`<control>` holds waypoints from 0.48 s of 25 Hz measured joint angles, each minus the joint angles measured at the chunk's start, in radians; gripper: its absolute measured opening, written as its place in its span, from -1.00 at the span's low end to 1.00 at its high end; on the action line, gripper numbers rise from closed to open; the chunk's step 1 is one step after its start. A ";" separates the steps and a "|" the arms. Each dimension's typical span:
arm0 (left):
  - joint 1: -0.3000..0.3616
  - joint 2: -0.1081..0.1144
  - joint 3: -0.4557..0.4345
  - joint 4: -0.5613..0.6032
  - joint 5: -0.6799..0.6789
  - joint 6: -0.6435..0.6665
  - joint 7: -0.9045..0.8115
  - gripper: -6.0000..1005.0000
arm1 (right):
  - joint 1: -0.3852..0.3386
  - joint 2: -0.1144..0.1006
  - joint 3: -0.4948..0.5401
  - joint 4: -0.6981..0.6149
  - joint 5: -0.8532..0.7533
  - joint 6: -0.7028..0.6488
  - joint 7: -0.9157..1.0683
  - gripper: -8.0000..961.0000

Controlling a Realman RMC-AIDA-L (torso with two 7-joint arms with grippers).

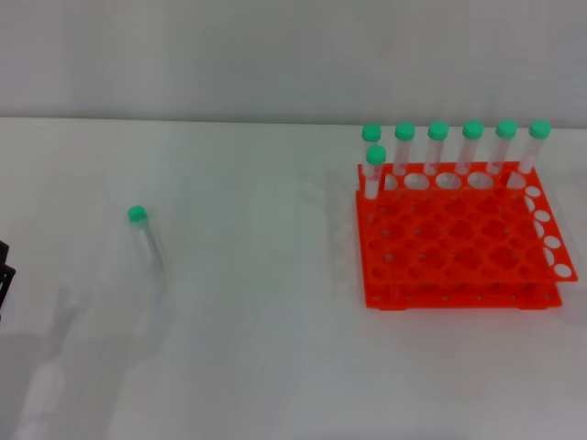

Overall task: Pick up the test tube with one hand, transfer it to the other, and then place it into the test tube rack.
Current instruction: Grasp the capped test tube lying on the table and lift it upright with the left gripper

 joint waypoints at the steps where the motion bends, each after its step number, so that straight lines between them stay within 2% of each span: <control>1: 0.001 0.000 0.000 0.000 0.000 -0.001 0.001 0.73 | 0.000 0.001 0.000 0.000 0.000 0.000 0.000 0.78; 12: 0.001 0.000 -0.002 0.000 -0.004 -0.005 -0.001 0.72 | 0.000 0.004 0.000 -0.001 0.000 0.000 0.000 0.78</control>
